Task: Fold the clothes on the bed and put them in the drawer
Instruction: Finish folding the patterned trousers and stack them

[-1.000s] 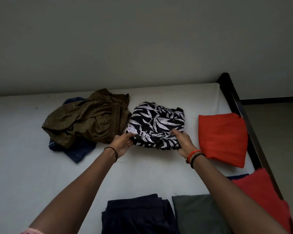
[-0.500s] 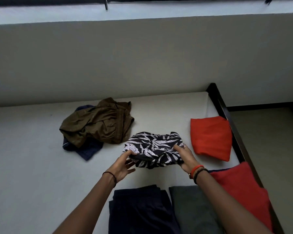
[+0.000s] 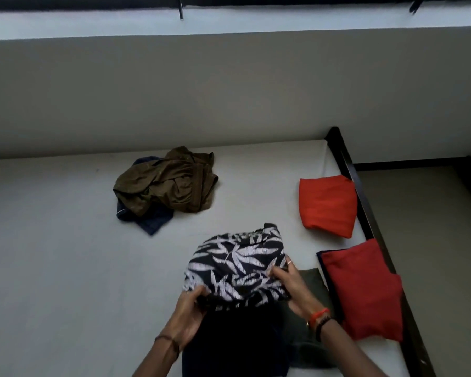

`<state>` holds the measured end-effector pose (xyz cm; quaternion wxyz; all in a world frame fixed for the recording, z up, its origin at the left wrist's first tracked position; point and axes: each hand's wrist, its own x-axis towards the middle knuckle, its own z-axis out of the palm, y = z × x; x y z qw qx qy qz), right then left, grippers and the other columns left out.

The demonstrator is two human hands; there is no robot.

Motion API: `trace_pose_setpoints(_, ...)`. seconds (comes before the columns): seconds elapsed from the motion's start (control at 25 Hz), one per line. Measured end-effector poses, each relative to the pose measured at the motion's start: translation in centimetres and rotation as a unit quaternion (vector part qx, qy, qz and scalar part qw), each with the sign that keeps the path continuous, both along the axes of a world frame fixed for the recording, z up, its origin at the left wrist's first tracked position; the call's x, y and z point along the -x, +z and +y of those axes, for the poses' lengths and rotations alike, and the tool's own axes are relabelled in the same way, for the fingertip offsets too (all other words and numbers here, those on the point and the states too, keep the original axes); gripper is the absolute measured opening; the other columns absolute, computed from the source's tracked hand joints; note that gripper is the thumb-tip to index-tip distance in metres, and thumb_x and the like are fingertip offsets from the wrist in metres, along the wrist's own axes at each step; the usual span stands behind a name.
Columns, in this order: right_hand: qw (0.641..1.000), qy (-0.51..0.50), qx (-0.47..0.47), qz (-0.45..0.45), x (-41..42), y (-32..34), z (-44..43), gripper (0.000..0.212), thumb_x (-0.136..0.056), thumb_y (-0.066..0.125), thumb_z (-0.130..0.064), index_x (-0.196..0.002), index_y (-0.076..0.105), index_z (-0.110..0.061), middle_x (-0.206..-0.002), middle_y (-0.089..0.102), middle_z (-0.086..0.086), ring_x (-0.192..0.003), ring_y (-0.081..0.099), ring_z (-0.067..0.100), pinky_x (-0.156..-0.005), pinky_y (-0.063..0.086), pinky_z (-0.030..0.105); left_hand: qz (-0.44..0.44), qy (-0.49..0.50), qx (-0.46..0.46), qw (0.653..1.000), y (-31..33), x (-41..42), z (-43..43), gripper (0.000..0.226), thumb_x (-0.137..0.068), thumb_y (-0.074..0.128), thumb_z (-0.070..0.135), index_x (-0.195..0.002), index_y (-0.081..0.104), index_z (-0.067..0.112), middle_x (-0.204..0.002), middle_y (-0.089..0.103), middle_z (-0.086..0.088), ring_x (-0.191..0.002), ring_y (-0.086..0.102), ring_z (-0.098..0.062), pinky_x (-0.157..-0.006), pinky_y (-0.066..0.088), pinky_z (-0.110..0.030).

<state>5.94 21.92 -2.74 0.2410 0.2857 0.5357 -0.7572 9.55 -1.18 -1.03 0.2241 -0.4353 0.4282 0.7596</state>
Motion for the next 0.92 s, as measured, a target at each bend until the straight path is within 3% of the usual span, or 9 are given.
trace_pose_setpoints(0.12,0.998,0.055,0.017,-0.009,-5.4,-0.8,-0.3,0.069,-0.059,0.075,-0.013,-0.124,0.053,-0.018,-0.113,0.070,0.014,-0.103,0.067,0.029,-0.083,0.056,0.038,-0.013,-0.017,0.023,1.000,-0.6,-6.3,-1.1,0.020,-0.086,0.042,-0.015,-0.089,0.058,-0.003,-0.063,0.066,-0.011,-0.054,0.064,-0.019,-0.050,0.055,-0.028)
trace_pose_setpoints(0.28,0.993,0.108,-0.008,-0.042,-10.2,-5.1,0.0,0.059,-0.081,0.064,0.008,-0.132,0.047,-0.016,-0.117,0.068,0.011,-0.110,0.064,0.031,-0.097,0.050,0.048,-0.037,-0.084,0.052,0.994,-4.7,-12.1,-2.2,0.055,-0.066,0.054,-0.020,-0.120,0.050,-0.011,-0.079,0.070,-0.020,-0.066,0.066,-0.028,-0.055,0.053,-0.029)
trace_pose_setpoints(0.4,0.990,0.121,-0.030,-0.064,-12.1,-7.4,0.2,0.067,-0.070,0.071,-0.004,-0.133,0.048,-0.012,-0.118,0.068,0.010,-0.109,0.064,0.030,-0.096,0.050,0.049,-0.059,-0.131,0.031,0.989,-6.4,-13.9,-2.8,0.062,-0.056,0.063,-0.007,-0.118,0.054,-0.002,-0.088,0.067,-0.025,-0.074,0.064,-0.027,-0.057,0.048,-0.030)
trace_pose_setpoints(0.52,0.987,0.141,-0.026,-0.068,-11.8,-7.8,0.5,0.066,-0.069,0.079,-0.030,-0.128,0.055,-0.013,-0.119,0.068,0.007,-0.111,0.064,0.027,-0.097,0.050,0.046,-0.050,-0.108,-0.074,0.990,-6.2,-13.1,-3.8,0.038,-0.076,0.070,0.022,-0.108,0.063,0.004,-0.110,0.067,-0.018,-0.099,0.064,-0.031,-0.091,0.049,-0.044)
trace_pose_setpoints(0.56,0.986,0.153,-0.043,-0.056,-11.2,-7.7,0.4,0.061,-0.072,0.079,-0.039,-0.124,0.059,-0.014,-0.117,0.069,0.006,-0.111,0.065,0.025,-0.099,0.049,0.045,-0.041,-0.134,-0.079,0.987,-6.6,-12.5,-4.4,0.037,-0.088,0.061,0.035,-0.117,0.063,0.012,-0.120,0.066,-0.012,-0.112,0.061,-0.030,-0.103,0.042,-0.048)
trace_pose_setpoints(0.64,0.982,0.151,-0.108,-0.038,-9.5,-7.8,0.1,0.054,-0.075,0.075,-0.047,-0.114,0.065,-0.012,-0.110,0.072,0.005,-0.106,0.067,0.022,-0.098,0.050,0.042,-0.003,-0.225,-0.017,0.974,-6.9,-10.6,-4.9,0.047,-0.089,0.051,0.058,-0.125,0.059,0.029,-0.126,0.064,0.002,-0.120,0.057,-0.022,-0.107,0.038,-0.047)
trace_pose_setpoints(0.72,0.978,0.118,-0.172,-0.027,-8.1,-7.8,-0.3,0.035,-0.082,0.072,-0.036,-0.107,0.064,-0.012,-0.108,0.072,0.007,-0.102,0.067,0.021,-0.097,0.051,0.043,0.027,-0.263,0.095,0.960,-6.2,-8.3,-4.4,0.051,-0.082,0.057,0.063,-0.118,0.061,0.027,-0.117,0.068,0.006,-0.111,0.062,-0.015,-0.098,0.047,-0.035)
trace_pose_setpoints(0.8,0.980,0.095,-0.177,-0.012,-7.4,-7.7,-0.7,0.017,-0.087,0.067,-0.014,-0.104,0.061,-0.015,-0.114,0.068,0.012,-0.101,0.066,0.021,-0.095,0.052,0.041,0.042,-0.264,0.189,0.945,-5.8,-6.6,-3.7,0.048,-0.081,0.064,0.052,-0.116,0.059,0.020,-0.115,0.067,0.001,-0.103,0.064,-0.014,-0.088,0.051,-0.028)
trace_pose_setpoints(0.92,0.992,0.063,-0.106,-0.021,-7.8,-6.2,-0.7,0.026,-0.089,0.058,0.003,-0.107,0.058,-0.015,-0.114,0.066,0.008,-0.099,0.064,0.016,-0.086,0.054,0.026,0.071,-0.245,0.192,0.948,-5.7,-6.1,-3.5,0.043,-0.087,0.066,0.032,-0.125,0.051,0.020,-0.123,0.063,-0.003,-0.107,0.062,-0.017,-0.095,0.050,-0.034)
